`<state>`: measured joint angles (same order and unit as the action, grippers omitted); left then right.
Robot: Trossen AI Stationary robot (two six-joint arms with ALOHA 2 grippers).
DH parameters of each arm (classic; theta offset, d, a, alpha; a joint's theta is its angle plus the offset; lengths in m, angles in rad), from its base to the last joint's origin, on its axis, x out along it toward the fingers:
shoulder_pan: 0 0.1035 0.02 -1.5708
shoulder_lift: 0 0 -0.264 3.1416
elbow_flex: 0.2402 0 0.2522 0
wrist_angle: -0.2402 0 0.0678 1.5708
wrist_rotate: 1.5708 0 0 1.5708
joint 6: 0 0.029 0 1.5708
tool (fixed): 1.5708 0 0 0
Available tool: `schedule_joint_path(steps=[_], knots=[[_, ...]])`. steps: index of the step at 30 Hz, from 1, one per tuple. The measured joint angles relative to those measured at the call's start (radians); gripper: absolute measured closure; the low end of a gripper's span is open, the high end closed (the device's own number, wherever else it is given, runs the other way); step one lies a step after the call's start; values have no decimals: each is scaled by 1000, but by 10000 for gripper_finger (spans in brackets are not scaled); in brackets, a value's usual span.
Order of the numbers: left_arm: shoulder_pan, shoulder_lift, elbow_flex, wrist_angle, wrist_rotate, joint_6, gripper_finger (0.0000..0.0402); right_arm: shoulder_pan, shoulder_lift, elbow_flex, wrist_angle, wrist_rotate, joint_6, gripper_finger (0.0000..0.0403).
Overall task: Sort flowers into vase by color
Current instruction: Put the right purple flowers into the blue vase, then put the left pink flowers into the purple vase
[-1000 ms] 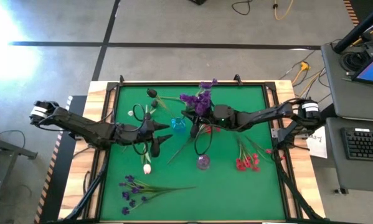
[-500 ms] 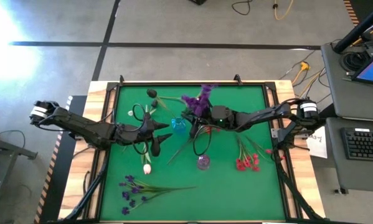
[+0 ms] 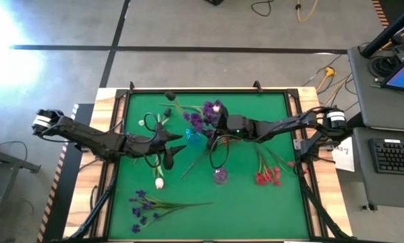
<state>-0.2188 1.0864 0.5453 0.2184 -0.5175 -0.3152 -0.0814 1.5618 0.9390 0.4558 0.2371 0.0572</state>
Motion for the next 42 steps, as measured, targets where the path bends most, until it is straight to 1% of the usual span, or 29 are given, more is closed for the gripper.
schedule_joint_path(steps=[9, 16, 26, 34, 39, 42], knots=[[0, -25, 0, -186, 1, -157, 206, 2, -58, 0, -128, 0, 37, 161], [0, -34, 0, -258, 3, -214, 206, 7, -97, 0, -249, -2, 67, 145], [0, -46, 0, -326, 10, -259, 206, 7, -128, 0, -425, -2, 128, 142], [0, -47, 0, -416, 23, -338, 205, 7, -128, 0, -469, -2, 156, 143], [0, -47, 0, -511, 62, -428, 205, 7, -128, 0, -487, -2, 162, 144], [0, -47, 0, -582, 89, -526, 205, 7, -128, 0, -497, -1, 169, 143]])
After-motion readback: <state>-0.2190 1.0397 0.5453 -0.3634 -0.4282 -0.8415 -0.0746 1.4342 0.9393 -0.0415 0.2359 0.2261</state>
